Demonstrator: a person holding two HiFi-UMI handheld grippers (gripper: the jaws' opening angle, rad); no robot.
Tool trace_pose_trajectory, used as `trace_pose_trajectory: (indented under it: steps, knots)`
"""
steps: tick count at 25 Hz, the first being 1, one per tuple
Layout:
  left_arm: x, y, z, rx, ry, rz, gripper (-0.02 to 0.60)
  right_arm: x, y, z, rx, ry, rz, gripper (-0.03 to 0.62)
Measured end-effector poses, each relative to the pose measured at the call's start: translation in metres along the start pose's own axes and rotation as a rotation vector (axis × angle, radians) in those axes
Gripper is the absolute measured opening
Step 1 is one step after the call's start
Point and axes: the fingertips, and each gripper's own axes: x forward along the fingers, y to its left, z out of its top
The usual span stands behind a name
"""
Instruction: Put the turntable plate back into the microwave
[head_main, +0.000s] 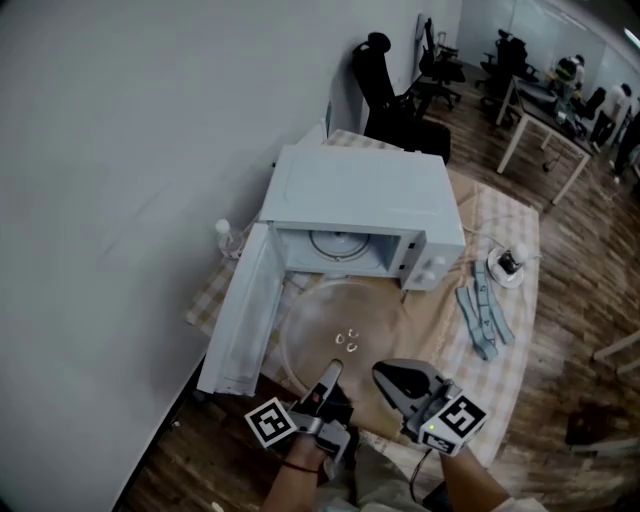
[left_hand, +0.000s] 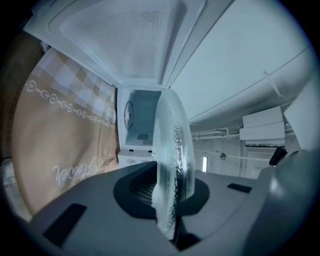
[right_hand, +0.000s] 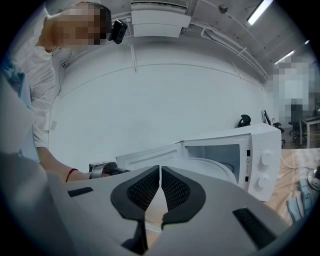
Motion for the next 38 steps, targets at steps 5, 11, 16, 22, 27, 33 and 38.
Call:
trace_pose_trajectory:
  steps: [5, 11, 16, 22, 27, 33, 38]
  knots:
    - [0.017, 0.018, 0.013, -0.003, -0.023, 0.003, 0.017, 0.015, -0.023, -0.007, -0.022, 0.002, 0.017, 0.034]
    - [0.038, 0.029, 0.019, -0.007, -0.034, -0.007, 0.017, 0.022, -0.047, -0.01, -0.003, -0.005, 0.039, 0.035]
    - [0.048, 0.039, 0.025, -0.003, -0.052, -0.009, 0.017, 0.029, -0.061, -0.013, -0.006, -0.002, 0.069, 0.034]
    - [0.063, 0.049, 0.037, 0.009, -0.047, -0.014, 0.017, 0.041, -0.075, -0.016, -0.01, -0.024, 0.08, 0.034]
    - [0.079, 0.06, 0.054, 0.015, -0.028, -0.025, 0.017, 0.058, -0.092, -0.018, -0.01, -0.045, 0.066, 0.035]
    - [0.095, 0.081, 0.076, 0.013, -0.023, -0.026, 0.017, 0.079, -0.113, -0.031, -0.04, -0.036, 0.036, 0.035]
    - [0.101, 0.092, 0.091, 0.023, -0.038, 0.0, 0.017, 0.095, -0.125, -0.038, -0.044, -0.046, 0.029, 0.034]
